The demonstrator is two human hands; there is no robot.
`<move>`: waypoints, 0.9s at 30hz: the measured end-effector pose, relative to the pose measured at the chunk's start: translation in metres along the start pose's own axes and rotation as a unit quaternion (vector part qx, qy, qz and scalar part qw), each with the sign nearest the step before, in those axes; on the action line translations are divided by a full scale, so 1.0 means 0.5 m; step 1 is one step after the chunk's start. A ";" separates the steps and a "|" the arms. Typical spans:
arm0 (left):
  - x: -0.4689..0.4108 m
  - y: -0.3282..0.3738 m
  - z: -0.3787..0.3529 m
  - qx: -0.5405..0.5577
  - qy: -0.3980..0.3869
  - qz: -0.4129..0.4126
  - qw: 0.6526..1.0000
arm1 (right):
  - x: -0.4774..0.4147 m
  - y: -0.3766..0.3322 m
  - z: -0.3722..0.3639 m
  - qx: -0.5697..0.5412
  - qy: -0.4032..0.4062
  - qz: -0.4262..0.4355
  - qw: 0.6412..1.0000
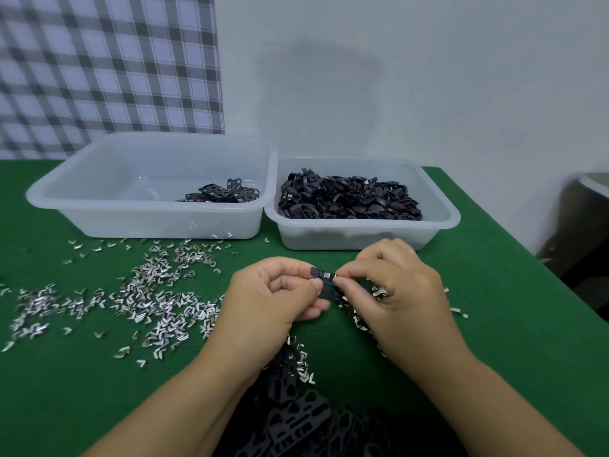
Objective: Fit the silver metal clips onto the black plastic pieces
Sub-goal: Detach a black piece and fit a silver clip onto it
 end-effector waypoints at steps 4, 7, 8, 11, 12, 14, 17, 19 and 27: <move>0.000 0.000 0.000 -0.011 -0.011 -0.002 1.000 | 0.000 -0.005 -0.003 -0.028 -0.002 -0.016 0.999; 0.000 -0.001 -0.001 -0.023 -0.011 -0.009 1.000 | 0.000 -0.005 -0.004 -0.063 -0.029 -0.057 0.996; 0.000 -0.002 -0.002 -0.029 -0.010 -0.014 0.999 | 0.000 -0.006 -0.003 -0.075 -0.039 -0.072 0.994; 0.002 -0.004 -0.003 -0.058 -0.001 -0.039 0.998 | 0.000 -0.011 -0.004 -0.097 -0.055 -0.090 0.990; 0.002 -0.005 -0.003 -0.070 0.003 -0.047 0.996 | 0.000 -0.014 -0.005 -0.097 -0.057 -0.091 0.989; 0.003 -0.004 -0.003 -0.081 0.004 -0.060 0.995 | -0.001 -0.019 -0.007 -0.096 -0.060 -0.098 0.989; 0.005 0.000 -0.005 -0.081 -0.001 -0.076 0.994 | -0.003 -0.023 -0.009 -0.105 -0.064 -0.125 0.985; 0.007 0.002 -0.006 -0.079 0.004 -0.083 0.993 | -0.005 -0.024 -0.009 -0.110 -0.062 -0.137 0.982; 0.005 0.004 -0.003 -0.072 0.033 -0.087 0.993 | -0.014 -0.035 -0.009 -0.122 -0.072 -0.134 0.981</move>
Point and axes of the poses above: each hand's wrist, its own x-axis away from the middle knuckle, its own z-axis out of the back of the hand, y = z × x, the point moved 1 cm from there along -x, towards the middle knuckle, and after that the axes turned 2 degrees about z, right-handed, at the moved point
